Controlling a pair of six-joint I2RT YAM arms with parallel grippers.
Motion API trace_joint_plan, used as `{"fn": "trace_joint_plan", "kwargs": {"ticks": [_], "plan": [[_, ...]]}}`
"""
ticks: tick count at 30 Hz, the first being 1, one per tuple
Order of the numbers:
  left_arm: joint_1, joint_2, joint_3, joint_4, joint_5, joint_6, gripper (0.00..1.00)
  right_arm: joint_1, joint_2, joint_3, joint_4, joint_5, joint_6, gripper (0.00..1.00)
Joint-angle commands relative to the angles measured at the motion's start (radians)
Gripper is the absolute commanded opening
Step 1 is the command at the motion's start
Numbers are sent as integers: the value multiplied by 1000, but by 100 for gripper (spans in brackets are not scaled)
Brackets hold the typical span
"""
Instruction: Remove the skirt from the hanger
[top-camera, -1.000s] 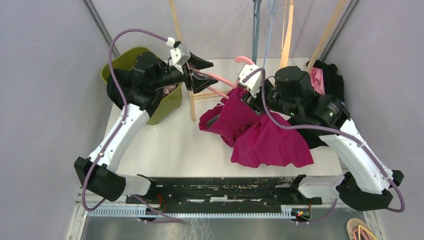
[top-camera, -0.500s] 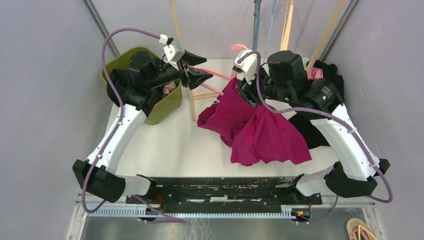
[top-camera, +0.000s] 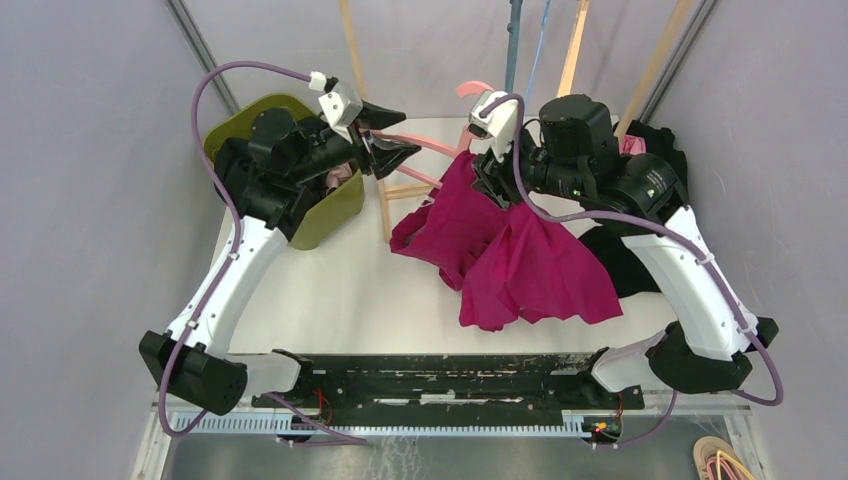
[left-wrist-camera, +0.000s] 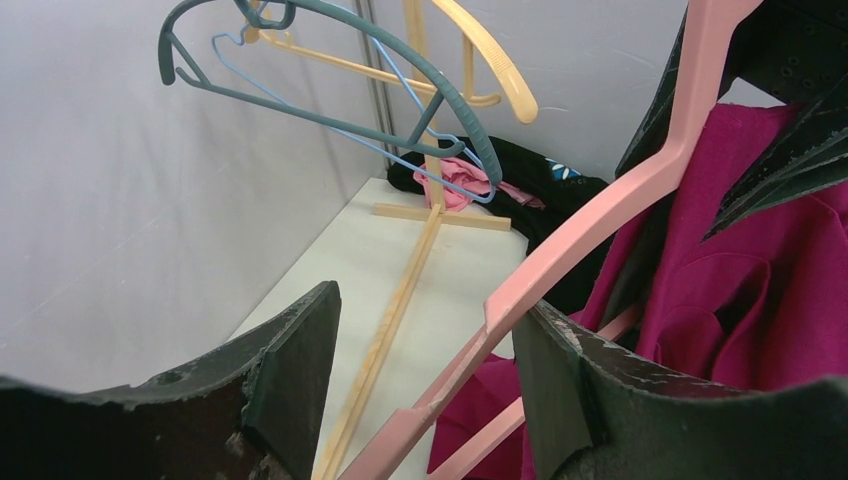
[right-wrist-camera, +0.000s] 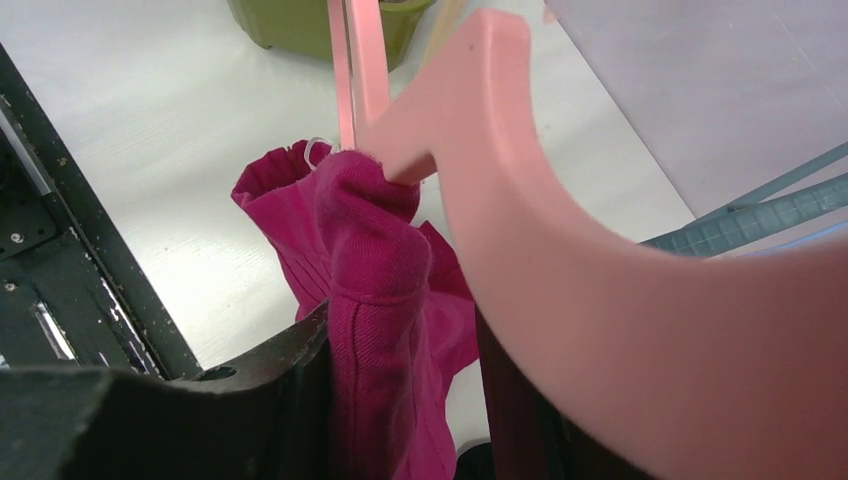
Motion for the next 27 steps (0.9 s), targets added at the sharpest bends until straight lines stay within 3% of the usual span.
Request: {"fn": "trace_joint_plan", "kwargs": {"ticks": [1,14,27], "plan": [[-20,-8,40,59,-46,-34,3,-2,-30,-8,223,-3,62,1],[-19,3,-74,107,-68,-53,3,-3,-72,4,435,-15,150,1],[-20,1,2,103,-14,-51,3,-3,-19,4,404,5,154,1]]}}
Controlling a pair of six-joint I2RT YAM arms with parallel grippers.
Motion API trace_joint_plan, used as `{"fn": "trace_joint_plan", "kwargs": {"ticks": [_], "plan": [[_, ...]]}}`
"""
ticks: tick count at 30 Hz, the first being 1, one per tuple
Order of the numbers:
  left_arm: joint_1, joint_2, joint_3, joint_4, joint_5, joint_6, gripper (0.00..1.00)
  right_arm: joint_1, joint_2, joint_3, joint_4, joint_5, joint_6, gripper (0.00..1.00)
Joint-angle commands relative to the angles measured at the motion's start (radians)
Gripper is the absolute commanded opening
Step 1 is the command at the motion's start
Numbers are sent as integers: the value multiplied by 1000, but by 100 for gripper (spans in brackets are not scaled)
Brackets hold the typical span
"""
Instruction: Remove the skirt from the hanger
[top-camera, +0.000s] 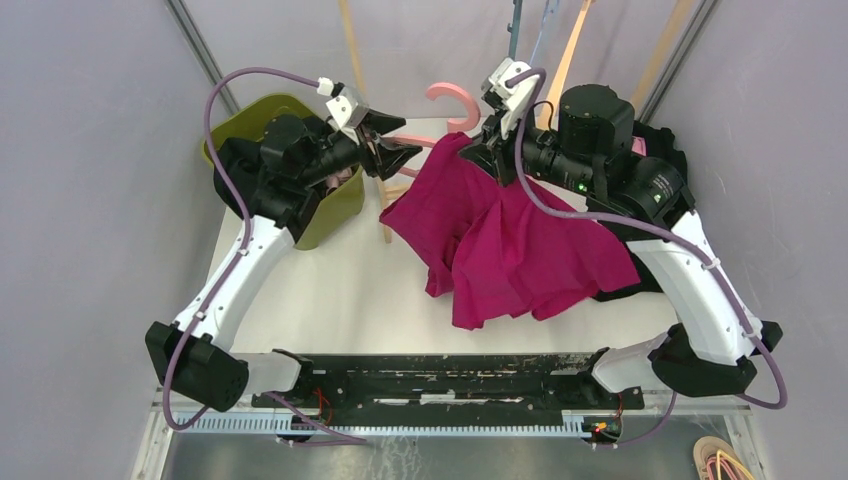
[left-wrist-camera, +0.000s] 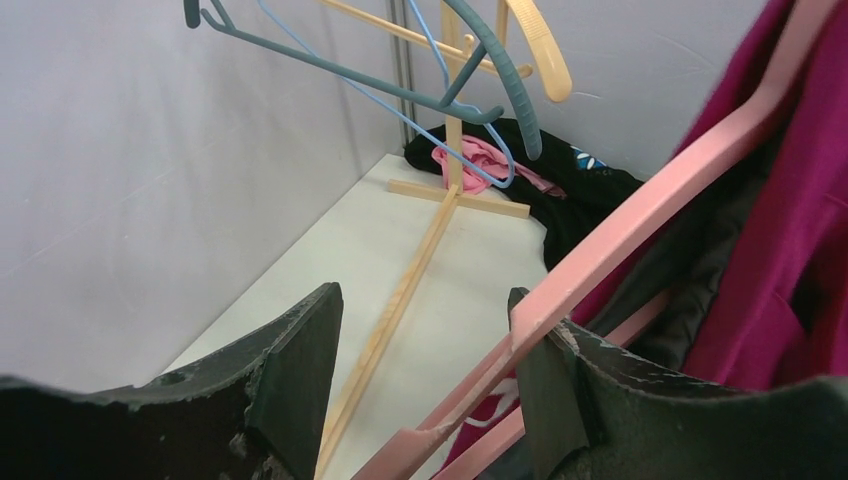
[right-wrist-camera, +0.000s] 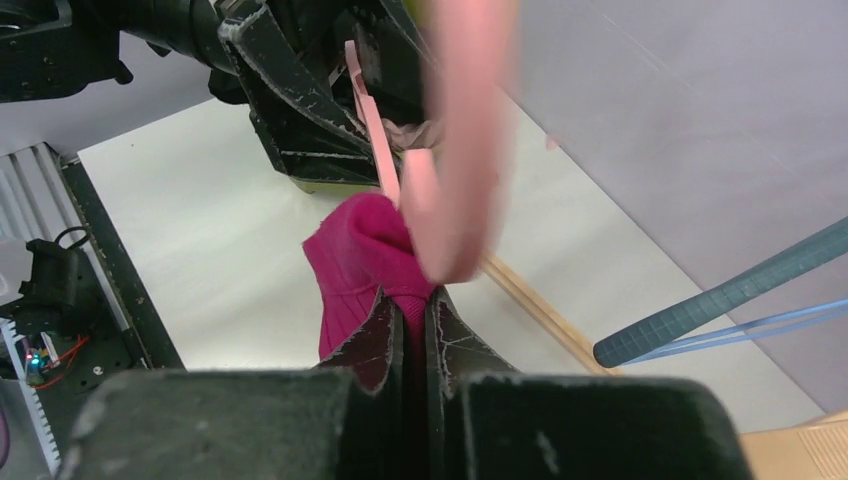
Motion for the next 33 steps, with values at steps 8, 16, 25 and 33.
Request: {"fn": "trace_joint_plan", "kwargs": {"ticks": [8,16,25,33], "plan": [[-13,4,135,25,4,-22,3,-3,-32,-114,161,48,-17,7],[-13,-1,141,23,3,-25,3,-3,-16,-30,-99,117,-91,47],[-13,-7,164,-34,-4,24,3,-5,-60,-48,-163,279,-172,55],[-12,0,159,-44,-10,37,3,-16,-77,-68,-190,299,-184,67]]}}
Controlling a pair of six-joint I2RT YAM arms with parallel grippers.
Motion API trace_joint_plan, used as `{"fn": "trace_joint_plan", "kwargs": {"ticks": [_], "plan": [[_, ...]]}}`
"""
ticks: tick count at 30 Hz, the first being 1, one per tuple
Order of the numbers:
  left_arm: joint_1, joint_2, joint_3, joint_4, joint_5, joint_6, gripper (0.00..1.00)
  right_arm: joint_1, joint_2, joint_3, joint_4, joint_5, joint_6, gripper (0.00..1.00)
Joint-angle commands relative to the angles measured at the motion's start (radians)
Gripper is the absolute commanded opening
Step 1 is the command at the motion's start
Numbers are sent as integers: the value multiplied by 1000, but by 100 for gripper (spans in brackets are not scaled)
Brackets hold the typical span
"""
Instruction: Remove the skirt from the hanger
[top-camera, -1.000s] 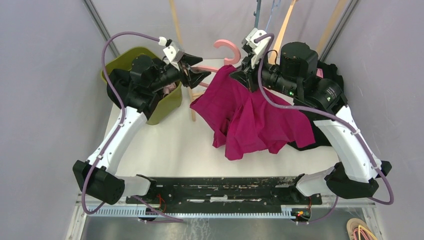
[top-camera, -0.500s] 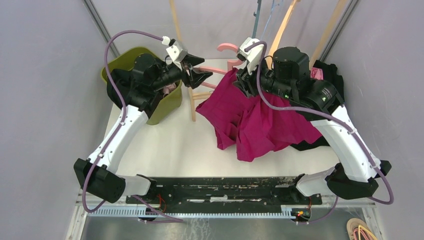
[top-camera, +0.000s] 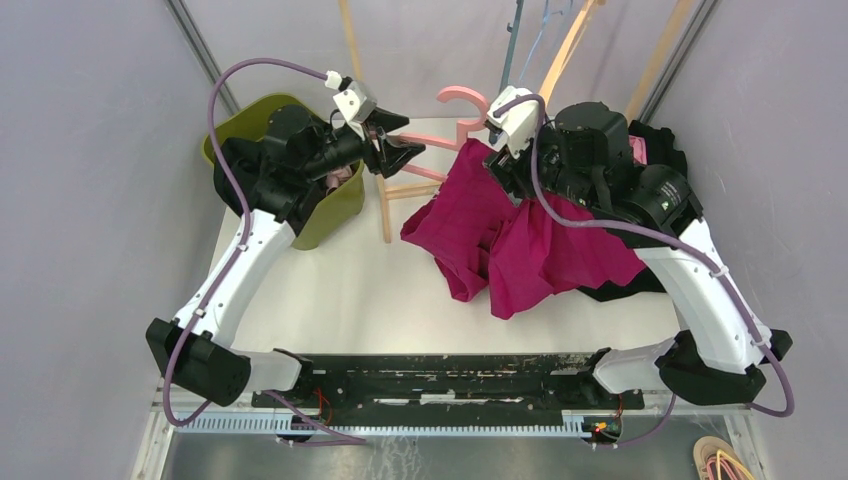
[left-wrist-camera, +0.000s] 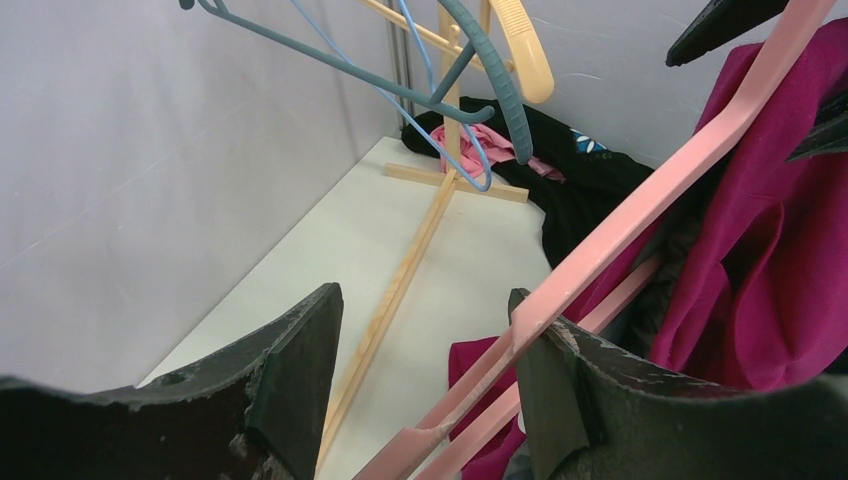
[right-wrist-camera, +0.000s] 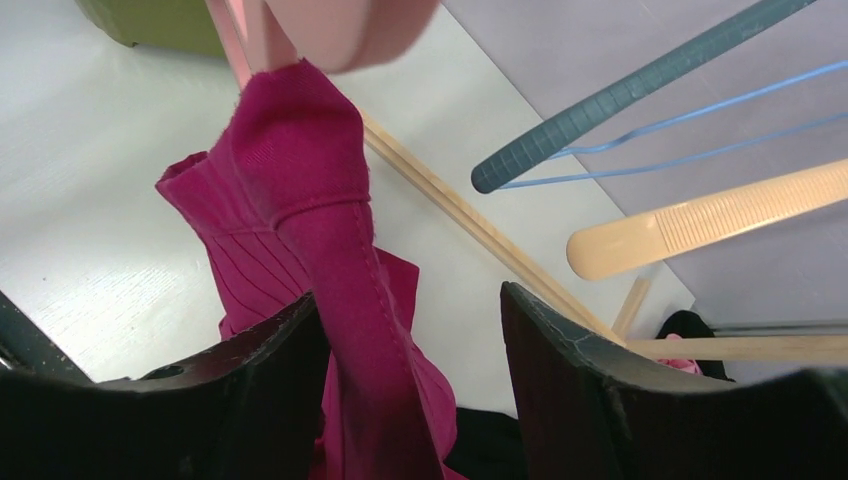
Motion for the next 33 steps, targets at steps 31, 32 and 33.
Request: {"fn": "trace_joint_plan", "kwargs": {"ticks": [31,32,33], "plan": [[-7,-95,-151,19,-24,109,42,-73,95,195,148,-82,79,1],[-8,-98,-155,14,-29,117,55,-73,99,199,153,-81,79,1],[-9,-102,-159,14,-36,123,64,-72,103,205,153,-81,81,1]]}}
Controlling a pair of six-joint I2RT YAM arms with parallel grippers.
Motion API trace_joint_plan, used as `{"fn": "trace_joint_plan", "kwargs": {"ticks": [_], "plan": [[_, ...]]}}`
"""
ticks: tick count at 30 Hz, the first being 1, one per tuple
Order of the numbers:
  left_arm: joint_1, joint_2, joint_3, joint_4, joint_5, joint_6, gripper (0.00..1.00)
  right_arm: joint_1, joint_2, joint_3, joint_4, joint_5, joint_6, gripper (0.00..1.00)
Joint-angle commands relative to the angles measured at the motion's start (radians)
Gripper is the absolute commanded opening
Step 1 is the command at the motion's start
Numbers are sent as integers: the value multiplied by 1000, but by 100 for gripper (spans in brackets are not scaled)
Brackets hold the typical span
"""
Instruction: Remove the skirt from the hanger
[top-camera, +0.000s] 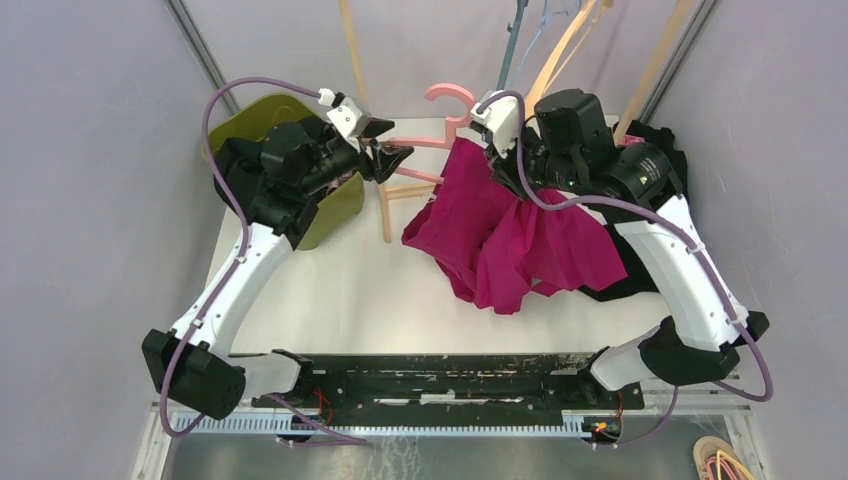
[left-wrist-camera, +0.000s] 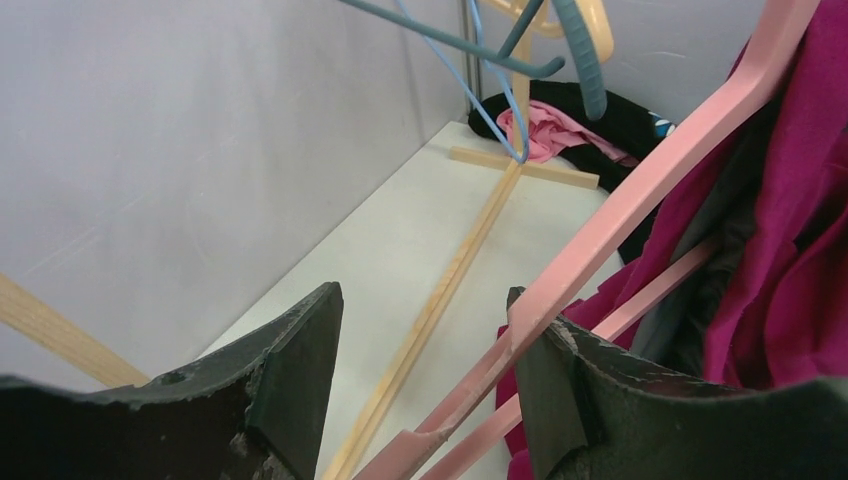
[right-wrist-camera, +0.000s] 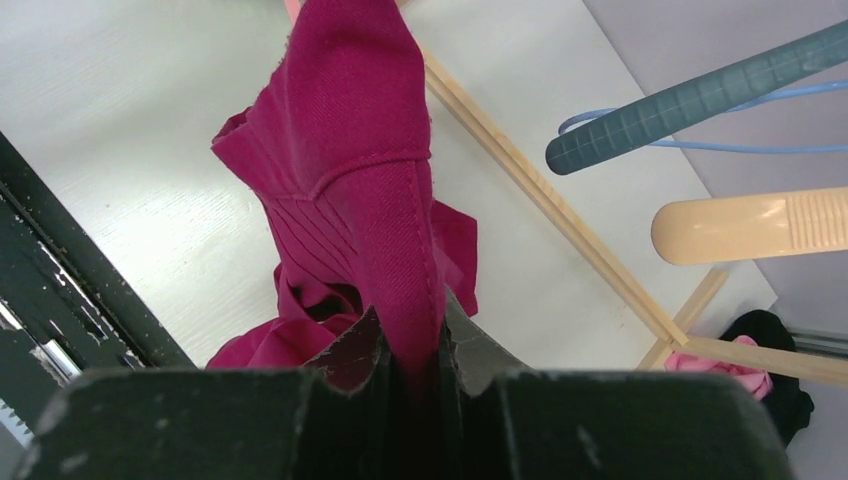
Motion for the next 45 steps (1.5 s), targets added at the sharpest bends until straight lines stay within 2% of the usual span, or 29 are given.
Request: {"fn": "trace_joint_plan", "kwargs": {"ticks": [1,6,12,18,22,26,29,31,34,39,42,45], "plan": [[-21,-37,-33,-55,49,57,66,-14,1,104,310,71,76,1],[-21,-18,4,-56,-39,111,70,-13,-4,96,308,49,85,1],[-20,99,160,-6,-83,141,76,-11,-8,84,292,-30,131,1],[-17,196,306,6,-36,134,76,-9,-44,29,291,-35,132,1],[-15,201,356,-38,77,130,76,-8,-56,-10,292,-5,117,1],[-14,146,346,-147,247,133,76,-9,-49,-21,306,34,103,1],[-15,62,267,-209,304,154,76,-9,-42,-18,312,54,94,1],[-15,15,197,-257,287,198,79,-8,-37,-17,312,55,92,1],[-11,-24,171,-356,257,278,81,-9,-31,-21,313,52,95,1],[-12,-48,204,-464,198,370,84,-9,-30,-46,317,40,98,1],[-10,-34,230,-470,149,401,83,-9,-30,-63,315,24,102,1],[-7,9,294,-454,159,401,84,-9,-31,-81,318,5,120,1]]}}
